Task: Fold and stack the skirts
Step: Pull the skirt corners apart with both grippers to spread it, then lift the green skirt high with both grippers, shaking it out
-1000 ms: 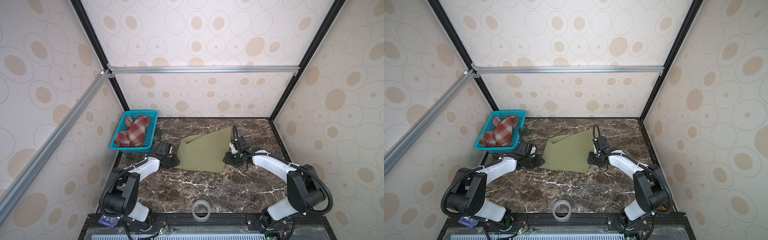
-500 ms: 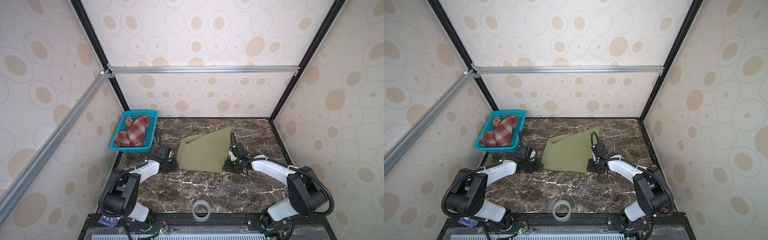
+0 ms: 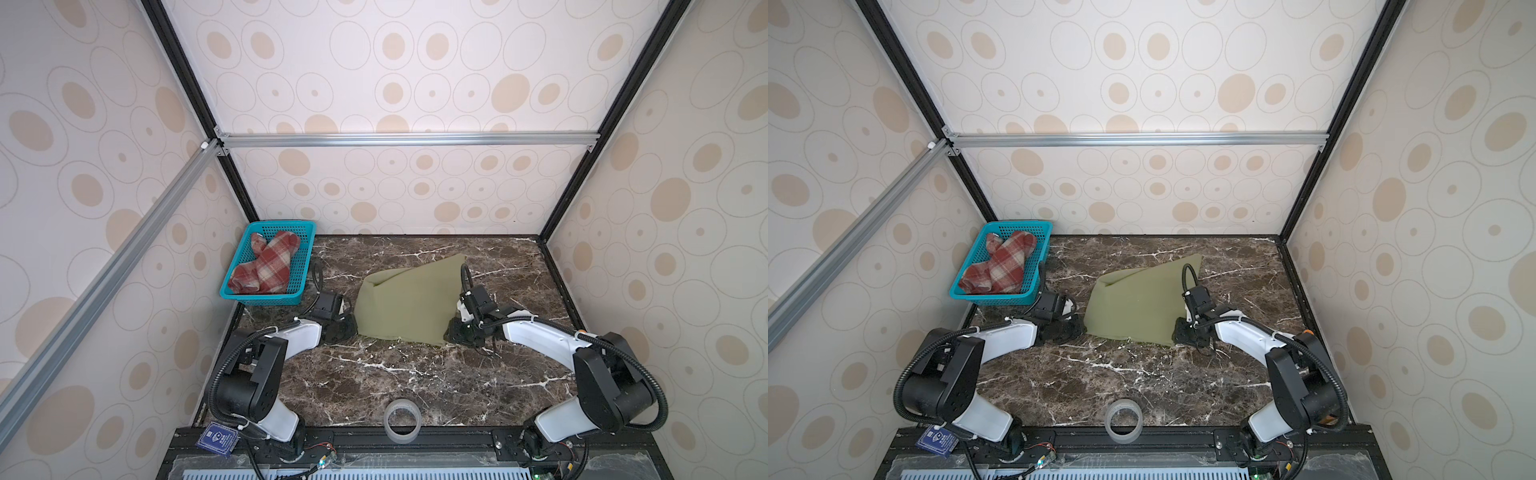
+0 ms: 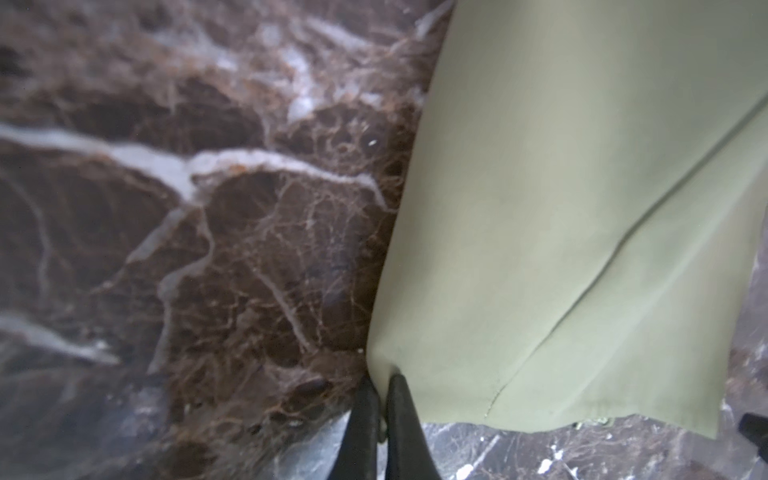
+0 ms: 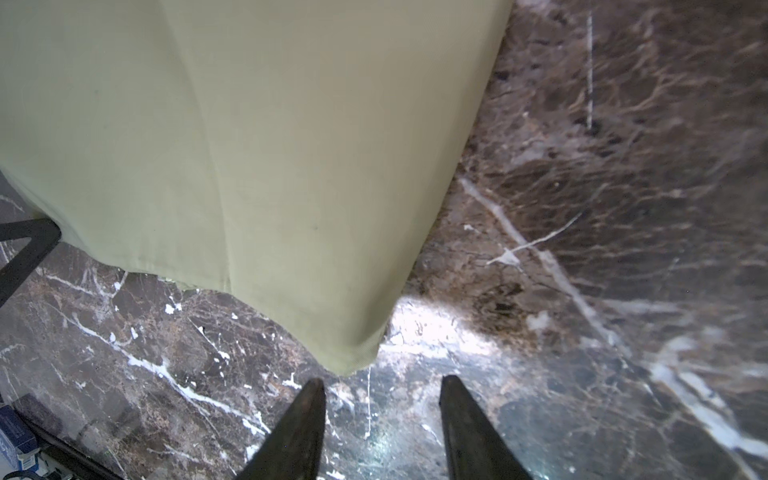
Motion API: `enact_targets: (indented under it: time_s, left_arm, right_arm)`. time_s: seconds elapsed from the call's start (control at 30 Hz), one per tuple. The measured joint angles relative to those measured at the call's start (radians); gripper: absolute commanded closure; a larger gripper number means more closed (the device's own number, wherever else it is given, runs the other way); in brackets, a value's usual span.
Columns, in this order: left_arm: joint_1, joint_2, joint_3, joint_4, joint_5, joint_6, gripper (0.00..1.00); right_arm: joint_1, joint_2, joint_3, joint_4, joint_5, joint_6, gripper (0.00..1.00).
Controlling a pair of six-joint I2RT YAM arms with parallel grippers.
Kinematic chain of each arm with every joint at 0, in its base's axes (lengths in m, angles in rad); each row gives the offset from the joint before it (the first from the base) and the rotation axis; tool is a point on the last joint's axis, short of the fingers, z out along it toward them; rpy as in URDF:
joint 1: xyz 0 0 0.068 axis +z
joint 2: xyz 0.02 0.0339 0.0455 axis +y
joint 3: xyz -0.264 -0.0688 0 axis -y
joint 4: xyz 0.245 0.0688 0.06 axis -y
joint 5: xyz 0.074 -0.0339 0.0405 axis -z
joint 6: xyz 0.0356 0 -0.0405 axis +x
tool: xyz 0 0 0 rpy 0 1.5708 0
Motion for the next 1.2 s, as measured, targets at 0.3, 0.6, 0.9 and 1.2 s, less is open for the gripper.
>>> enact_targets:
  time_s: [0.3, 0.6, 0.9, 1.2]
  left_arm:
    - [0.0, -0.039, -0.047, 0.027, 0.002, -0.001, 1.0]
    - [0.0, -0.045, -0.056, 0.035, 0.009, -0.004, 1.0]
    - [0.0, -0.047, -0.06, 0.04, 0.01, -0.012, 1.0]
    - [0.0, -0.064, -0.06, 0.037, 0.011, -0.03, 1.0]
  right_arm:
    - [0.007, 0.0, -0.042, 0.023, -0.001, 0.034, 0.52]
    - [0.036, 0.059, -0.04, 0.074, -0.001, 0.061, 0.54]
    - [0.049, 0.1, -0.023, 0.121, 0.003, 0.08, 0.72]
    - [0.056, 0.121, -0.01, 0.13, -0.004, 0.097, 1.0]
